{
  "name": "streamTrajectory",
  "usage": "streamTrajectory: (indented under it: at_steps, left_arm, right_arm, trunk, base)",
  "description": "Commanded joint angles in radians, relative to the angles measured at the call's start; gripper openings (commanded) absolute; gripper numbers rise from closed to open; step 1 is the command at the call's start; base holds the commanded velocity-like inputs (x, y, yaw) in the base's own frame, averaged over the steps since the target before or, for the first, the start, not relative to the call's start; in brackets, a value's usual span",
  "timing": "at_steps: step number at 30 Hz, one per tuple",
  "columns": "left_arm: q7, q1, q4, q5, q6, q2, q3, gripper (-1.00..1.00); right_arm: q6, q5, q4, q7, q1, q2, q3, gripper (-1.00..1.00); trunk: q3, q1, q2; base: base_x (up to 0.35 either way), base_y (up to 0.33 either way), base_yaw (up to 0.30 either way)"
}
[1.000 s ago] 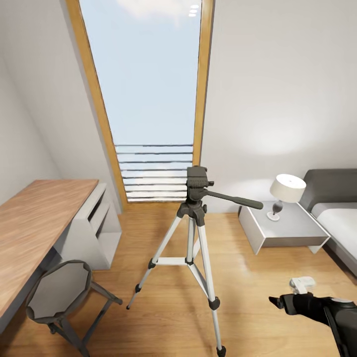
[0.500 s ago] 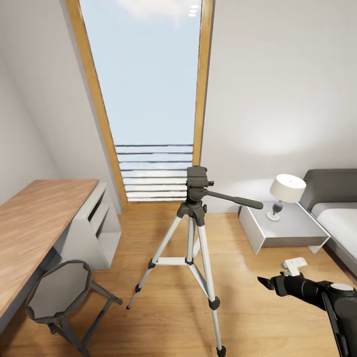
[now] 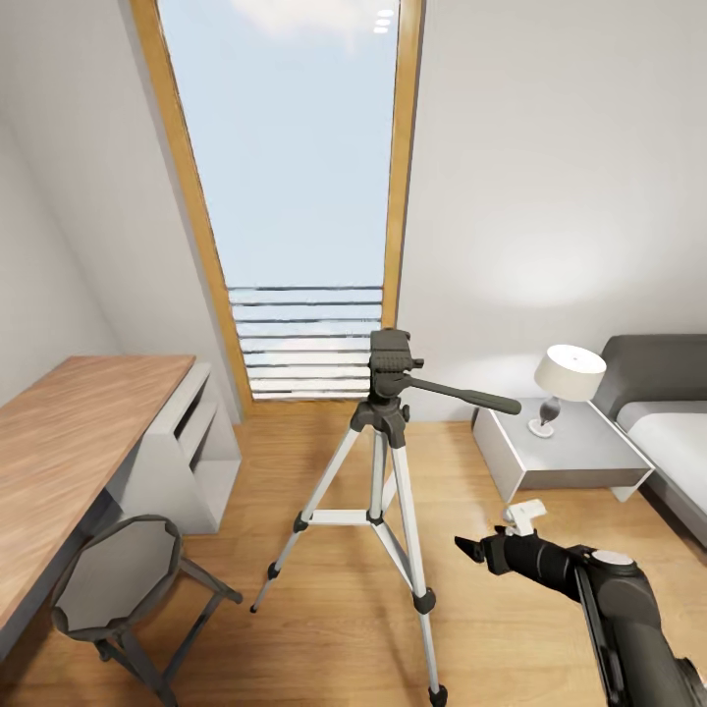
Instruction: Attach the digital camera to the camera tripod in the bedroom.
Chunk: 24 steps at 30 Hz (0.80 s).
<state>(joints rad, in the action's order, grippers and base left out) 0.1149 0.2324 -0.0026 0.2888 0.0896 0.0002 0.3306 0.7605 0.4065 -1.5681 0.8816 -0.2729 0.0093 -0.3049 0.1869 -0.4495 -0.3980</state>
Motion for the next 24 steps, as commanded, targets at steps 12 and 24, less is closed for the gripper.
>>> streamTrajectory:
  at_steps: [12, 24]
  left_arm:
    - [0.005, 0.001, 0.001, -0.011, 0.001, 0.001, 0.001, -1.00]
    - [0.005, 0.001, 0.001, -0.011, 0.001, 0.001, 0.001, -1.00]
  right_arm:
    - [0.079, 0.011, 0.004, -0.025, -0.217, 0.011, -0.009, 1.00]
    - [0.101, 0.017, 0.017, -0.030, -0.219, 0.011, -0.021, 1.00]
  trunk:
    - [0.002, -0.001, -0.002]
    - [0.002, -0.001, -0.002]
  base:
    - [0.000, 0.000, 0.000]
    - [0.000, 0.000, 0.000]
